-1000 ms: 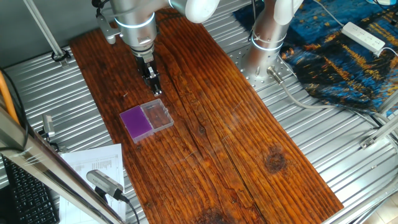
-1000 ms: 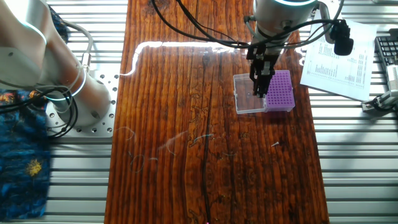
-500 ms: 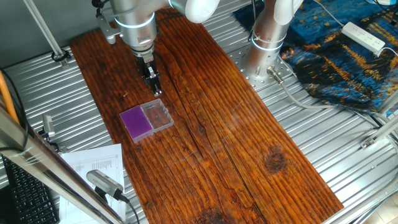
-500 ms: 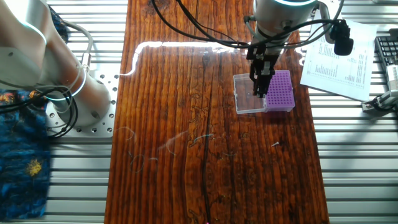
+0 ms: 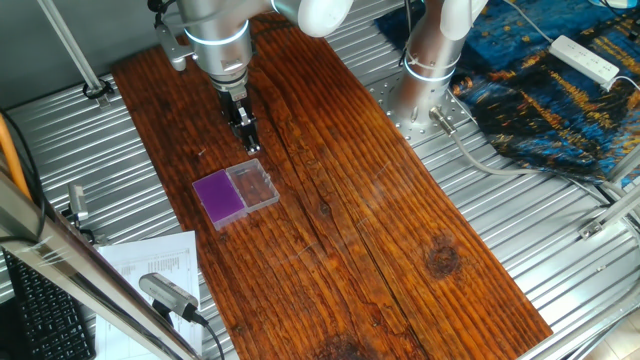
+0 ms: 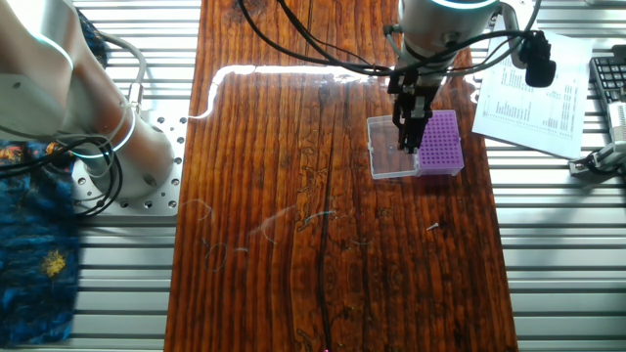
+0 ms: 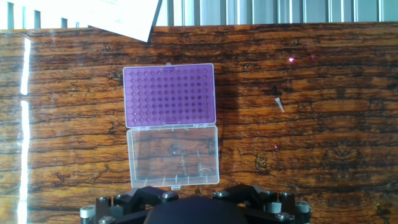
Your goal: Insert a small pipette tip into the holder for small pipette tips
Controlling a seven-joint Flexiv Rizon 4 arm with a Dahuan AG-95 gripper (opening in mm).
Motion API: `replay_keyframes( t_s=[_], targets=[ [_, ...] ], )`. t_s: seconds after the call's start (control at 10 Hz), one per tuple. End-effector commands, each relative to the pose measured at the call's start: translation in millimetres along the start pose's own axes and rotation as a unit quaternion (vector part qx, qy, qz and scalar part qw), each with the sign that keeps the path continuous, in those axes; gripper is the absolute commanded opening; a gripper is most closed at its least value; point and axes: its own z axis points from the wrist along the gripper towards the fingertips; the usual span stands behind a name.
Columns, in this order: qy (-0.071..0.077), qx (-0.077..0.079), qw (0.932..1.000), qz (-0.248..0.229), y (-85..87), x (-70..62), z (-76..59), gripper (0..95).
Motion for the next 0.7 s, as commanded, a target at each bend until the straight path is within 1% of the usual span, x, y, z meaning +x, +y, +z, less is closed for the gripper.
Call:
replay_keyframes(
  t_s=[0.1,0.2,0.7],
  targets=[
    [0.0,0.0,1.0,0.0,0.0,0.0,0.0,95.0],
    [0.019,-0.003,0.995,-0.098,0.0,0.0,0.0,0.0],
    [0.021,-0.002,0.9947,-0.101,0.0,0.0,0.0,0.0]
  ],
)
